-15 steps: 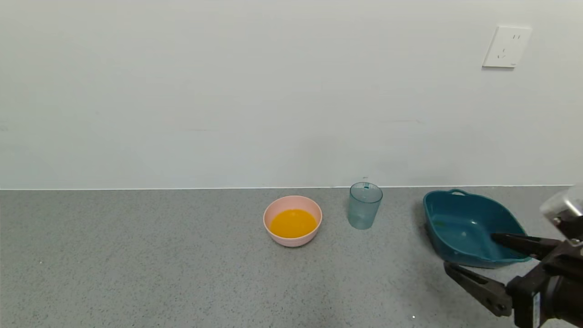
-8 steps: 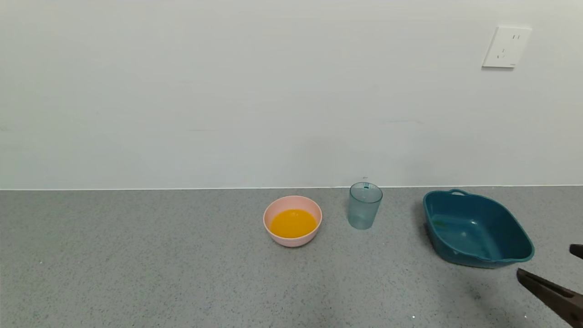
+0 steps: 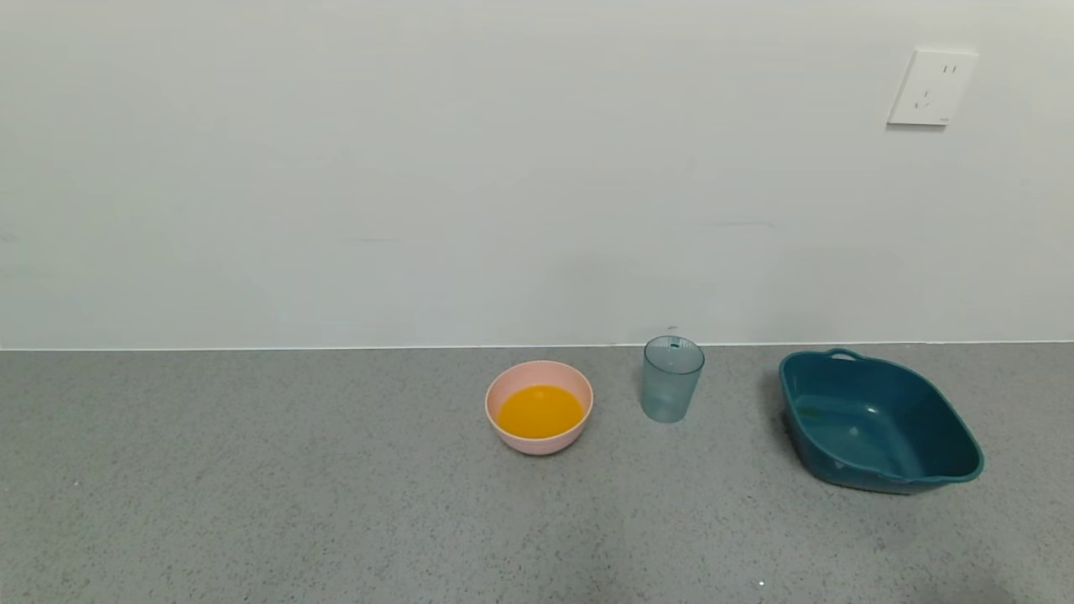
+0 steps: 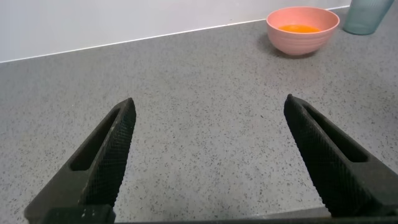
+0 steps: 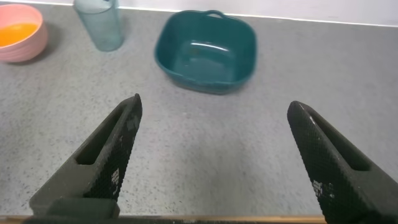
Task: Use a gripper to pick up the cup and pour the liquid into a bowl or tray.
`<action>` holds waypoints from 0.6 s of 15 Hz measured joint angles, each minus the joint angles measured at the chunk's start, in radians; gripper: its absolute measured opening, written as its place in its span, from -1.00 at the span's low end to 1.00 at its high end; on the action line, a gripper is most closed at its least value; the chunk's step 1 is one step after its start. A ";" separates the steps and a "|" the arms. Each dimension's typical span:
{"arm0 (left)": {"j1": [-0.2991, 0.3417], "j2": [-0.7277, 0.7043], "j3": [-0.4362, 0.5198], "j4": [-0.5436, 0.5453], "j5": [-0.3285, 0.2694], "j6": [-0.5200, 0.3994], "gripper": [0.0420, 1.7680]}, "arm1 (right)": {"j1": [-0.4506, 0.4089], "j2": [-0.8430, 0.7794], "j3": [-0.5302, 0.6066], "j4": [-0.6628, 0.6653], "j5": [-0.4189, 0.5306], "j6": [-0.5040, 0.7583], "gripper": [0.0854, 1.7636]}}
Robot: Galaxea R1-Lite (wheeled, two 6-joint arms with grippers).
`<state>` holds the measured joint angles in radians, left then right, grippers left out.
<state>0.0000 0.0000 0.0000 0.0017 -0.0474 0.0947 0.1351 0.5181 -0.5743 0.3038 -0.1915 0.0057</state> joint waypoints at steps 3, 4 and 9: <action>0.000 0.000 0.000 0.000 0.000 0.000 0.94 | -0.098 -0.119 -0.031 0.094 0.000 0.000 0.92; 0.000 0.000 0.000 0.000 0.000 0.000 0.94 | -0.129 -0.156 -0.039 0.115 0.000 0.000 0.92; 0.000 0.000 0.000 0.000 0.000 0.000 0.94 | -0.183 -0.257 -0.085 0.206 -0.047 0.042 0.92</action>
<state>0.0000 0.0000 0.0000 0.0017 -0.0470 0.0947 -0.0479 0.2606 -0.6589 0.5098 -0.2389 0.0479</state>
